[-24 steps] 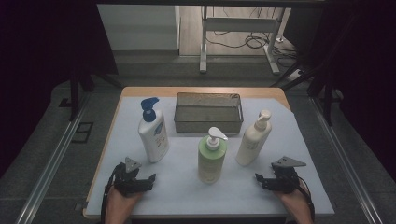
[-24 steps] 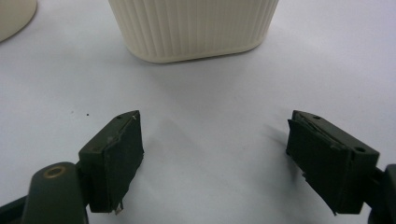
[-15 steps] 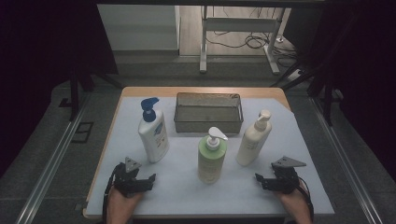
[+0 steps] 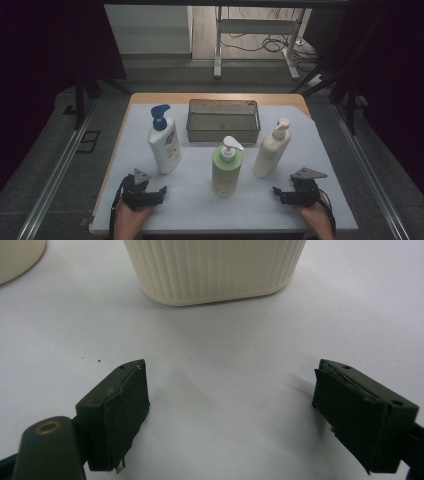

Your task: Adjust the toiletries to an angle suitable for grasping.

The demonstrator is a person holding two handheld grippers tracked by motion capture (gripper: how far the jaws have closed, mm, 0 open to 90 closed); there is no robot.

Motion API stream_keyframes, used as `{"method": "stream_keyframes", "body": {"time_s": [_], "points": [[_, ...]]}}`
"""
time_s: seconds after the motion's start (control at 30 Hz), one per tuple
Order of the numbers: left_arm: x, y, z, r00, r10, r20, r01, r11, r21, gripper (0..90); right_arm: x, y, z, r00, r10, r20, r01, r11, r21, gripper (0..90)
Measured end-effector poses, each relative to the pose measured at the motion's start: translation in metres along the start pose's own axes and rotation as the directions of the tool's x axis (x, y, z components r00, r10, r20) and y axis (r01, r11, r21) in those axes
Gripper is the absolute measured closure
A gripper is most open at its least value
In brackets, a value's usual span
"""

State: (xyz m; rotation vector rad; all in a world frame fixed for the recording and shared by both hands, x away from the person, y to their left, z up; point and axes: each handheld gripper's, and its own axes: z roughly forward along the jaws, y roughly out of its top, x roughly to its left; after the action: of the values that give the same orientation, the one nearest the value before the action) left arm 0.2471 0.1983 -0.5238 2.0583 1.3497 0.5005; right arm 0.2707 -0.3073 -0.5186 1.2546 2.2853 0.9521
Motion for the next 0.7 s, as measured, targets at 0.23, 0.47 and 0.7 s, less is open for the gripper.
{"method": "stream_keyframes", "body": {"time_s": [0.23, 0.47, 0.7], "points": [[0.0001, 0.0000, 0.0000, 1.0000, 0.000, 0.000, 0.000, 1.0000, 0.000, 10.6, -0.0002, 0.0017, -0.0004, 1.0000, -0.004, 0.000, 0.004, 1.000, 0.012, 16.0], [0.0000, 0.0000, 0.0000, 1.0000, 0.000, 0.000, 0.000, 1.0000, 0.000, 10.6, -0.0009, 0.0033, -0.0046, 1.0000, 0.000, -0.005, 0.000, 1.000, 0.015, 28.2], [0.0000, -0.0001, 0.0000, 1.0000, 0.000, 0.000, 0.000, 1.0000, -0.001, 10.6, 0.0008, 0.0089, -0.0098, 0.9995, 0.007, -0.029, -0.008, 1.000, -0.009, 36.7]]}}
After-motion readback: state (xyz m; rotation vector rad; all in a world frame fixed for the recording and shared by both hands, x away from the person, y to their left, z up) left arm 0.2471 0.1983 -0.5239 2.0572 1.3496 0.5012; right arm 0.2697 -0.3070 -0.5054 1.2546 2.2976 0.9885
